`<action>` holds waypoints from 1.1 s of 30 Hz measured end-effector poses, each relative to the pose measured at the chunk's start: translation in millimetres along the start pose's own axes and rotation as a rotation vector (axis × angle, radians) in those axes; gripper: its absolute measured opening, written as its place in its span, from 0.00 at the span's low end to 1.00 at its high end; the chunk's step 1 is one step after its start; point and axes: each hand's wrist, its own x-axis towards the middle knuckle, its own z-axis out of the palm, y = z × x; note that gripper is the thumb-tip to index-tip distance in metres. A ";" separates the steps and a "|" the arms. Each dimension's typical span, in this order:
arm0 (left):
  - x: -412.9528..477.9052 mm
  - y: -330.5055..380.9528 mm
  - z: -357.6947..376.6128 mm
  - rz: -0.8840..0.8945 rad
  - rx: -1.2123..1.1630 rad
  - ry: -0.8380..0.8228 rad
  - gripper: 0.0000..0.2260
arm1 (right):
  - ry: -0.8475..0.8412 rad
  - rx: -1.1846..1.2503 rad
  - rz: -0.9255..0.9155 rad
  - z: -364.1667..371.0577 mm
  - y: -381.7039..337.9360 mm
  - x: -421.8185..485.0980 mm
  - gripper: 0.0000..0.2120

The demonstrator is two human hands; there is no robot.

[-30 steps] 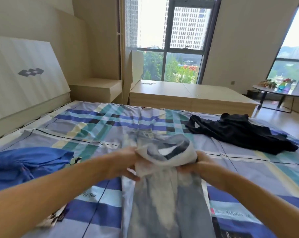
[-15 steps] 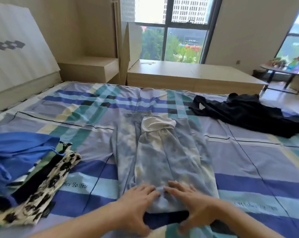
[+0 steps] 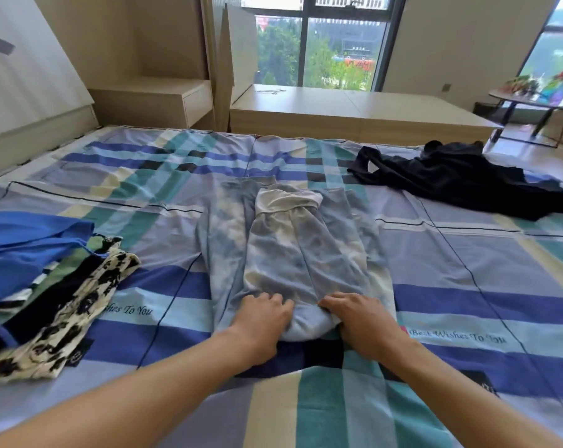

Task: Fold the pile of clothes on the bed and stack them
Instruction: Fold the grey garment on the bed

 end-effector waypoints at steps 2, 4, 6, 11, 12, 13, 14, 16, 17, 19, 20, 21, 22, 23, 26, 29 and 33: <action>2.9 -2.9 -2.4 -0.002 0.003 0.059 0.17 | 0.014 0.050 0.045 -1.2 5.5 0.2 0.23; 4.8 -9.8 -11.6 0.032 -0.039 0.071 0.14 | 0.006 0.069 0.071 -6.0 9.4 -0.3 0.20; 4.1 -21.4 -23.4 0.068 -0.108 0.014 0.14 | -0.029 0.103 0.073 -17.0 7.6 -0.3 0.14; -18.3 -35.2 -59.2 0.159 -0.274 -0.258 0.12 | -0.331 0.146 0.025 -56.6 -13.8 -9.8 0.07; -25.3 -33.4 -67.5 0.177 -0.282 -0.333 0.14 | -0.406 0.159 0.010 -65.6 -20.5 -14.9 0.09; -32.3 -30.8 -75.7 0.213 -0.288 -0.417 0.15 | -0.484 0.164 -0.005 -74.2 -26.4 -20.7 0.10; -38.8 -28.0 -83.3 0.271 -0.304 -0.499 0.16 | -0.562 0.162 -0.025 -85.2 -32.9 -28.2 0.10; -53.7 -22.9 -95.9 0.407 -0.379 -0.635 0.16 | -0.702 0.171 -0.059 -108.9 -42.6 -45.4 0.04; -61.4 -20.6 -101.4 0.458 -0.435 -0.677 0.18 | -0.761 0.195 -0.062 -120.1 -46.2 -53.0 0.02; -71.5 -20.0 -111.2 0.490 -0.527 -0.697 0.21 | -0.806 0.217 -0.017 -136.6 -43.7 -63.0 0.08; -72.0 -22.3 -114.8 0.470 -0.537 -0.678 0.22 | -0.792 0.209 0.023 -142.5 -41.9 -64.5 0.10; -70.1 -26.7 -117.8 0.432 -0.530 -0.639 0.22 | -0.745 0.200 0.055 -145.5 -38.1 -62.4 0.09; -64.7 -32.9 -120.6 0.376 -0.514 -0.583 0.22 | -0.673 0.196 0.082 -149.0 -35.0 -56.3 0.07; -57.1 -41.6 -123.7 0.306 -0.495 -0.509 0.22 | -0.587 0.198 0.107 -151.2 -30.4 -46.4 0.05; -27.5 -70.8 -130.9 0.092 -0.457 -0.182 0.21 | -0.274 0.124 0.144 -147.3 -13.1 2.6 0.05; -1.4 -93.0 -128.9 -0.227 -0.435 0.234 0.23 | 0.258 -0.011 0.256 -141.4 -8.9 49.7 0.06; 6.7 -91.9 -90.0 -0.317 -0.278 0.611 0.25 | 0.536 -0.103 0.194 -96.9 -21.9 59.0 0.26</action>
